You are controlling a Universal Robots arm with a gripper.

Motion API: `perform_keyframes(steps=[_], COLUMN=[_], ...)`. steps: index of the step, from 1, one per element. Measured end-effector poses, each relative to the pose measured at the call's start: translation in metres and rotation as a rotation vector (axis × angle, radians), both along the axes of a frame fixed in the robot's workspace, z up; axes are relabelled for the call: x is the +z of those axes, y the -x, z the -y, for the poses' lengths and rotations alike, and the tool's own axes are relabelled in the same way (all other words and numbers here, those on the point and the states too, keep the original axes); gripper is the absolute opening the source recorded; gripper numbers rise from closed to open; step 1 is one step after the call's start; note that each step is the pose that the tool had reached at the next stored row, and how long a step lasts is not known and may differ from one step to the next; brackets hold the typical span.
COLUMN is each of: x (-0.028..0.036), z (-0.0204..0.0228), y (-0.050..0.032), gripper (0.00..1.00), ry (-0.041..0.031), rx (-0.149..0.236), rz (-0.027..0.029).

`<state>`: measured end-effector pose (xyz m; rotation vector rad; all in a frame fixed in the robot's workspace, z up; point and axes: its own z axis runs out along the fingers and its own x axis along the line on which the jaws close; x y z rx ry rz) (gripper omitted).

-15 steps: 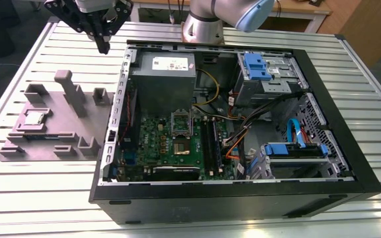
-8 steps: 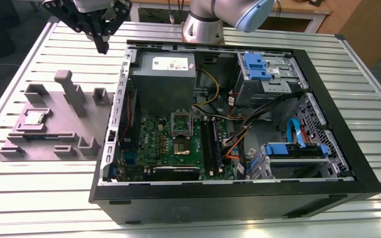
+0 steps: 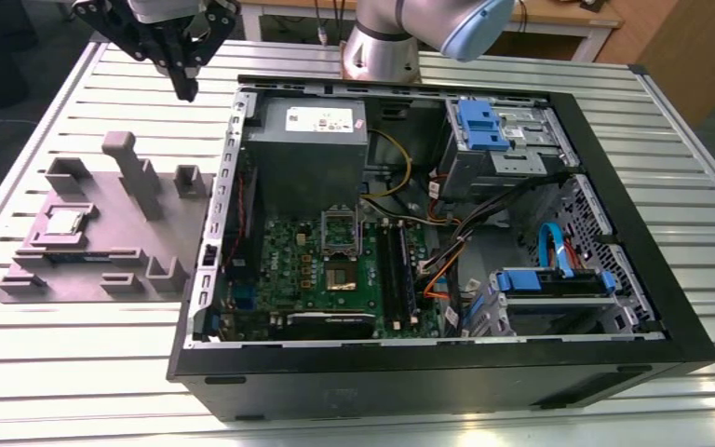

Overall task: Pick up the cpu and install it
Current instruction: 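Reach for the cpu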

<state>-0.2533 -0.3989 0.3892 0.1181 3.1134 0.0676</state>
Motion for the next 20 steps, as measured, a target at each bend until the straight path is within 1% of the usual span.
perform_keyframes(steps=[5, 12, 16, 20], x=[0.0000, -0.0002, -0.0002, -0.0003], z=[0.0000, 0.0000, 0.0000, 0.0000], y=[0.0016, 0.0093, 0.0115, 0.0120], gripper=[0.10, 0.10, 0.10, 0.10], ry=[0.0000, 0.0000, 0.0000, 0.0000], rx=[0.000, 0.000, 0.000, 0.000], rz=[0.0000, 0.0000, 0.0000, 0.0000])
